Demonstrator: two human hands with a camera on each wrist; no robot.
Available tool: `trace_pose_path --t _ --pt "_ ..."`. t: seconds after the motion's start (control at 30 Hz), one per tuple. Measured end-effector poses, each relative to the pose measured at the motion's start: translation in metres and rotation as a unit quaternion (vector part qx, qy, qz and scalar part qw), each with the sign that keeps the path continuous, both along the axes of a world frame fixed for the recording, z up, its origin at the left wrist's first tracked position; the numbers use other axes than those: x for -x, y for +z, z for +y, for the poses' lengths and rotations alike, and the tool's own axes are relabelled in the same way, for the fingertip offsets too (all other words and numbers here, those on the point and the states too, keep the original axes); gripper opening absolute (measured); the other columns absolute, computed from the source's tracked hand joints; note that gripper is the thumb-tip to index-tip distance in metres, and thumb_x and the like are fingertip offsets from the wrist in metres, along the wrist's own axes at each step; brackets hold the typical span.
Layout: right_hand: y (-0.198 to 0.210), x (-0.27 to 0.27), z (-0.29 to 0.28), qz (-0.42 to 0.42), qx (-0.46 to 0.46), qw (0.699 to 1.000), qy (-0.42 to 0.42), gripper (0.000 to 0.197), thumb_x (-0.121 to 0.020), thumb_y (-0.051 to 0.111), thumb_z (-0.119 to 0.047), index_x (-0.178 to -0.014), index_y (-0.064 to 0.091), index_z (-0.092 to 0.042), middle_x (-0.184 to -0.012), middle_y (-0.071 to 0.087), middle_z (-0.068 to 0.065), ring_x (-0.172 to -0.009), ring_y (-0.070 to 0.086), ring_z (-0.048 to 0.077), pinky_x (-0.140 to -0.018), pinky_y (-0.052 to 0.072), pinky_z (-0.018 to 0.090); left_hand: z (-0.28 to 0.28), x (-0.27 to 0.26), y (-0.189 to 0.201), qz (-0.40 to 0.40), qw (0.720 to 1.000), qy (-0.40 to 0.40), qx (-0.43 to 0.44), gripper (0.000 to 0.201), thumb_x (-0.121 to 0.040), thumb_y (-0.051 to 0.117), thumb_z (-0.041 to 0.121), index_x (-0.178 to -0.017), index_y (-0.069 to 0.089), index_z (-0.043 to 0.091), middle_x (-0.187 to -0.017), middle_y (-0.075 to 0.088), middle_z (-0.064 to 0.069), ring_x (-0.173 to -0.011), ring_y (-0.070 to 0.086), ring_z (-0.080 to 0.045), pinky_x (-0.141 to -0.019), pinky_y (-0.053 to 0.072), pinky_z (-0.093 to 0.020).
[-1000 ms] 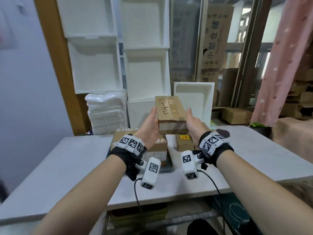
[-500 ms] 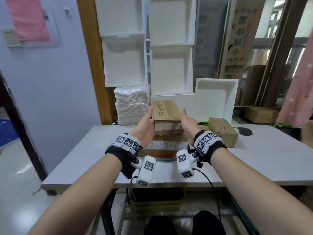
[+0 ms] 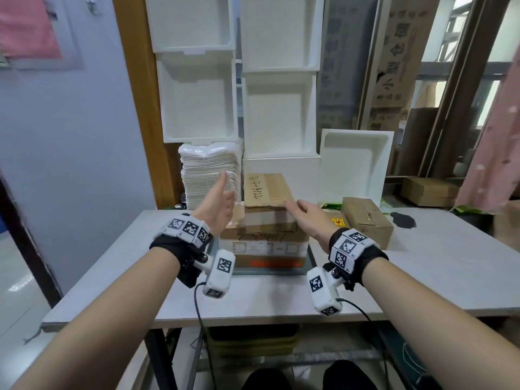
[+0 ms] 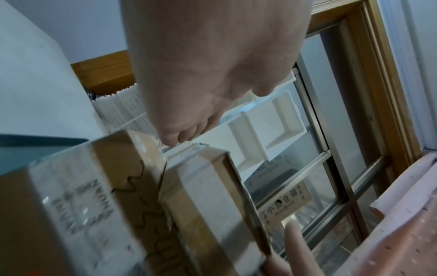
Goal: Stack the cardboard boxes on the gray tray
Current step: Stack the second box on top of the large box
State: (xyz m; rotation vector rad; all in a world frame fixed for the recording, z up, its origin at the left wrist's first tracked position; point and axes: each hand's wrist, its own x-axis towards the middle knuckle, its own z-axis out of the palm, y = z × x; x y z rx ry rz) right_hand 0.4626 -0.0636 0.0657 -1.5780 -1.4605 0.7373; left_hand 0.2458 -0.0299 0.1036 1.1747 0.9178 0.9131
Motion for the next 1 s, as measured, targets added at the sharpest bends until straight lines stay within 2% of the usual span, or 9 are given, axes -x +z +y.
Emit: trace_pose_path --t 0.17,0.33,0.47,0.53,0.63,0.73,0.8,0.87,1.0 --pt "-0.004 -0.019 0.012 -0.008 0.013 0.999 0.035 0.108 -0.072 0.063 -0.073 -0.154 0.027 -0.012 -0.157 0.037 0.003 -0.139 0.042 0.020 -0.115 0.035 0.042 0.042 0.005 0.022 0.000 1.000 -0.023 -0.003 0.098 -0.087 0.020 0.076 -0.153 0.009 0.005 -0.162 0.009 -0.013 -0.149 0.009 -0.025 -0.120 0.008 -0.039" --pt "-0.006 -0.032 0.022 -0.030 0.022 0.996 0.086 0.132 -0.051 0.075 -0.077 -0.155 0.024 -0.016 -0.159 0.034 0.000 -0.141 0.039 0.015 -0.117 0.033 0.040 0.079 -0.002 0.033 0.030 0.998 -0.046 -0.007 0.097 -0.088 0.016 0.075 -0.153 0.007 0.003 -0.162 0.008 -0.012 -0.149 0.009 -0.024 -0.121 0.007 -0.038" --pt "-0.001 -0.036 0.027 -0.026 0.027 0.994 0.099 0.091 -0.077 0.078 -0.045 -0.150 0.035 -0.013 -0.151 0.045 0.000 -0.133 0.045 0.013 -0.114 0.035 0.035 0.111 -0.005 0.032 0.027 0.998 -0.059 -0.002 0.098 -0.088 0.016 0.076 -0.153 0.007 0.004 -0.162 0.008 -0.012 -0.149 0.009 -0.024 -0.121 0.007 -0.038" --pt "0.001 -0.040 0.029 -0.022 0.037 0.995 0.094 0.081 -0.081 0.076 -0.038 -0.149 0.038 -0.014 -0.144 0.049 -0.003 -0.127 0.046 0.010 -0.111 0.035 0.030 0.123 -0.007 0.026 0.022 0.998 -0.062 0.001 0.100 -0.086 0.017 0.077 -0.153 0.007 0.004 -0.162 0.008 -0.013 -0.149 0.009 -0.024 -0.120 0.008 -0.038" --pt "0.000 -0.053 0.039 -0.033 0.042 0.995 0.087 0.086 -0.076 0.079 -0.048 -0.147 0.042 -0.017 -0.143 0.049 -0.011 -0.132 0.047 0.011 -0.113 0.035 0.031 0.141 -0.010 0.017 0.024 0.998 -0.058 0.005 0.103 -0.084 0.019 0.079 -0.153 0.006 0.004 -0.161 0.008 -0.013 -0.149 0.008 -0.024 -0.120 0.007 -0.038" --pt "-0.003 -0.069 0.047 -0.049 0.047 0.995 0.076 0.107 -0.058 0.077 -0.071 -0.147 0.045 -0.021 -0.146 0.052 -0.008 -0.130 0.052 0.006 -0.114 0.037 0.036 0.154 -0.008 0.010 0.024 0.999 -0.043 0.015 0.105 -0.083 0.022 0.080 -0.153 0.006 0.004 -0.161 0.007 -0.014 -0.149 0.007 -0.024 -0.120 0.006 -0.039" --pt "-0.006 -0.074 0.053 -0.048 0.046 0.995 0.070 0.110 -0.052 0.074 -0.078 -0.144 0.048 -0.024 -0.142 0.057 -0.009 -0.126 0.055 0.005 -0.112 0.041 0.038 0.161 -0.007 0.008 0.023 0.999 -0.043 0.020 0.106 -0.082 0.023 0.081 -0.153 0.007 0.005 -0.161 0.009 -0.014 -0.149 0.008 -0.025 -0.121 0.005 -0.039" --pt "-0.007 -0.075 0.055 -0.041 0.043 0.996 0.068 0.097 -0.060 0.076 -0.071 -0.140 0.053 -0.023 -0.137 0.061 -0.008 -0.124 0.057 0.006 -0.111 0.042 0.036 0.164 -0.008 0.007 0.024 0.998 -0.046 0.023 0.105 -0.082 0.022 0.081 -0.153 0.009 0.005 -0.161 0.012 -0.014 -0.149 0.008 -0.025 -0.121 0.005 -0.040" --pt "-0.003 -0.070 0.049 -0.013 0.021 0.997 0.074 0.029 -0.088 0.071 -0.029 -0.117 0.067 -0.025 -0.111 0.072 -0.017 -0.105 0.065 -0.003 -0.097 0.048 0.021 0.165 -0.007 0.005 0.008 0.999 -0.033 0.028 0.099 -0.086 0.022 0.077 -0.152 0.017 0.003 -0.159 0.019 -0.016 -0.148 0.013 -0.027 -0.121 0.007 -0.041"
